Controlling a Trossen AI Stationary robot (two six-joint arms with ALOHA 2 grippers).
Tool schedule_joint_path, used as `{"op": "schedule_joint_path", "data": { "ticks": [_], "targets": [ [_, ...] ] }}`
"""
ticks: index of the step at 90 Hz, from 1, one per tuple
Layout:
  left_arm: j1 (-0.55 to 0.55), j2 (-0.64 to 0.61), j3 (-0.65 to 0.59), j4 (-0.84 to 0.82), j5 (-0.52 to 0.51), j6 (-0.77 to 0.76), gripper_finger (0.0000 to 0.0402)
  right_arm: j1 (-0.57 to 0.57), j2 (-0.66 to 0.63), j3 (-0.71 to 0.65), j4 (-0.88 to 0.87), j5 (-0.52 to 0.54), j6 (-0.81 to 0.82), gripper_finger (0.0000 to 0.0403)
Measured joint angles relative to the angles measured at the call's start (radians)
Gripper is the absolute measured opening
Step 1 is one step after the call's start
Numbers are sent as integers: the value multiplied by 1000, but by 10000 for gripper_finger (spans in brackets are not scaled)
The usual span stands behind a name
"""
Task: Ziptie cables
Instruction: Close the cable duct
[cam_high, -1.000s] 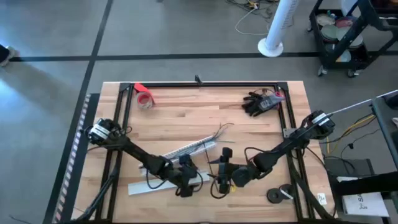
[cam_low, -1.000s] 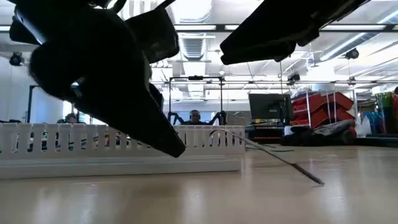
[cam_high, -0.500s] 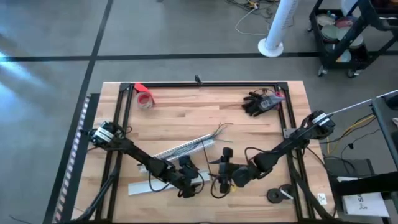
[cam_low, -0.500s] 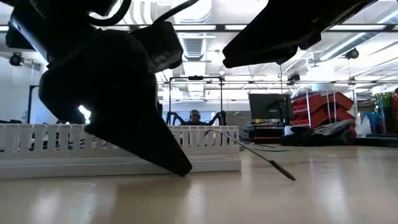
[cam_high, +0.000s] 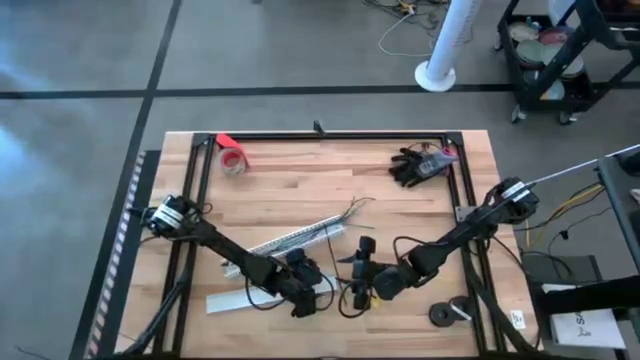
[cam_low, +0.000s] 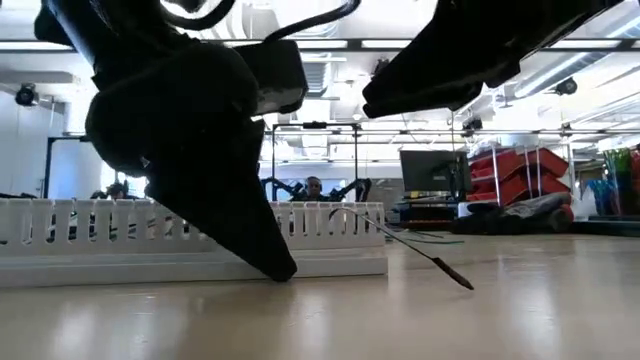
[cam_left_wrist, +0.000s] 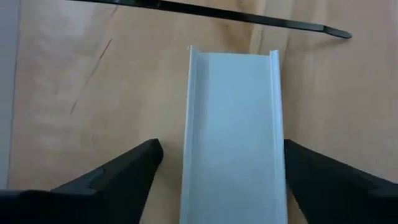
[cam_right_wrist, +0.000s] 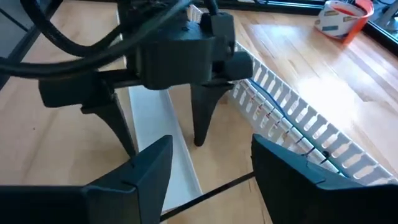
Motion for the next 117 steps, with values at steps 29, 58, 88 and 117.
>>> {"op": "schedule_joint_path", "data": {
  "ticks": [29, 58, 88, 117],
  "targets": [
    [-3, 12, 9, -18, 20, -6, 195, 9, -45, -1, -4, 7, -39, 199],
    [-21, -135, 1, -93, 58, 65, 162, 89, -233, 0, -187, 158, -69, 199],
    [-30, -422, 5, -159, -14, 151, 52, 112, -229, -23, -228, 217, -20, 199],
    [-35, -429, -11, -204, 79, 174, 47, 112, -164, -36, -229, 229, 19, 199]
  ]
}}
